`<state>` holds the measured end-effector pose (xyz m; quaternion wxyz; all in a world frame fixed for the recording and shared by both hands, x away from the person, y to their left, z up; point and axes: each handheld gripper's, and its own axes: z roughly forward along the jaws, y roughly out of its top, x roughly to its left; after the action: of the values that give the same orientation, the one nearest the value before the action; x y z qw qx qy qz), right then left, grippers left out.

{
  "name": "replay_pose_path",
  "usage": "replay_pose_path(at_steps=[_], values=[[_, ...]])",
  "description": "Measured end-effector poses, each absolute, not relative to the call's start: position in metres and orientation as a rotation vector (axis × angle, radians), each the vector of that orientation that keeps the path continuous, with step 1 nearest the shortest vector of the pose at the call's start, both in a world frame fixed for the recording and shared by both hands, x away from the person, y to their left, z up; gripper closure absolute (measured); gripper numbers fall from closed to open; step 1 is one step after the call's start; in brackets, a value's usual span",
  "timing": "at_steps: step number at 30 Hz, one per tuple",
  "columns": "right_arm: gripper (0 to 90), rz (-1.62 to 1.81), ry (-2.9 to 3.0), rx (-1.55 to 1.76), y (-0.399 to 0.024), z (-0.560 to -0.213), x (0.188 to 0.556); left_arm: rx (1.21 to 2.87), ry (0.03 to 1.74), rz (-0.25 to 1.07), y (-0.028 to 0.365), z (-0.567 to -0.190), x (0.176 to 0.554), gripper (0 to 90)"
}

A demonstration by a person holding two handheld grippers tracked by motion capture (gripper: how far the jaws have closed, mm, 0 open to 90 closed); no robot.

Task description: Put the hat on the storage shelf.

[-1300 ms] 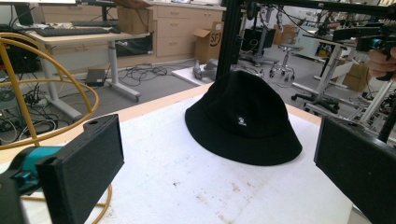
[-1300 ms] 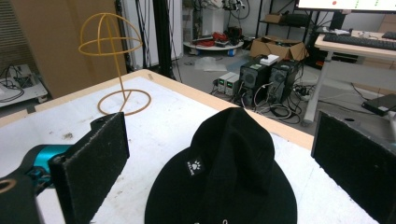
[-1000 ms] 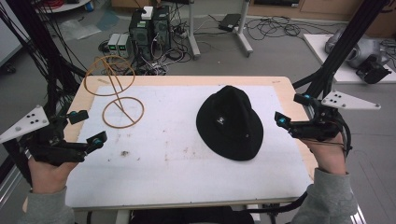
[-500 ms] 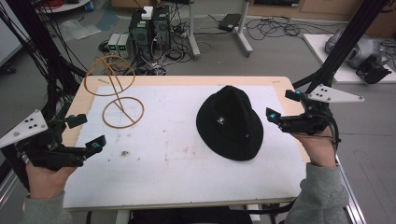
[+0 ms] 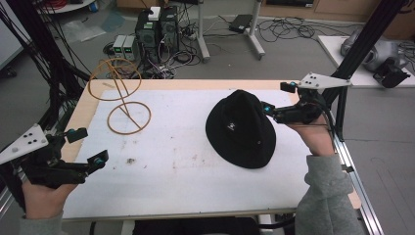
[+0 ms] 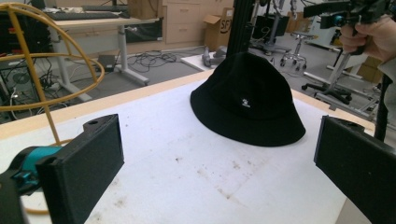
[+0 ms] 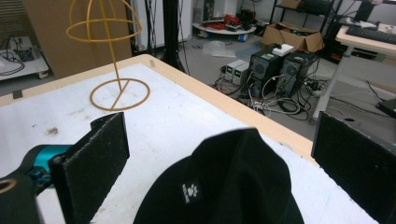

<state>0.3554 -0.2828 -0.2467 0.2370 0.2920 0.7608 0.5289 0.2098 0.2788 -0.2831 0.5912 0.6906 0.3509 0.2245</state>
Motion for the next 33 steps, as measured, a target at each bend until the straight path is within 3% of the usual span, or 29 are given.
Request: replay_pose_path(at_steps=[16, 33], values=[[3.3, 1.439, 2.069, 0.829, -0.251, -0.248, 0.403, 1.594, 0.855, 0.545, 0.29, -0.285, 0.193, 1.7], [3.3, 1.405, 2.106, 0.846, -0.241, -0.27, 0.419, 1.597, 0.869, 0.545, 0.291, -0.289, 0.192, 1.7]])
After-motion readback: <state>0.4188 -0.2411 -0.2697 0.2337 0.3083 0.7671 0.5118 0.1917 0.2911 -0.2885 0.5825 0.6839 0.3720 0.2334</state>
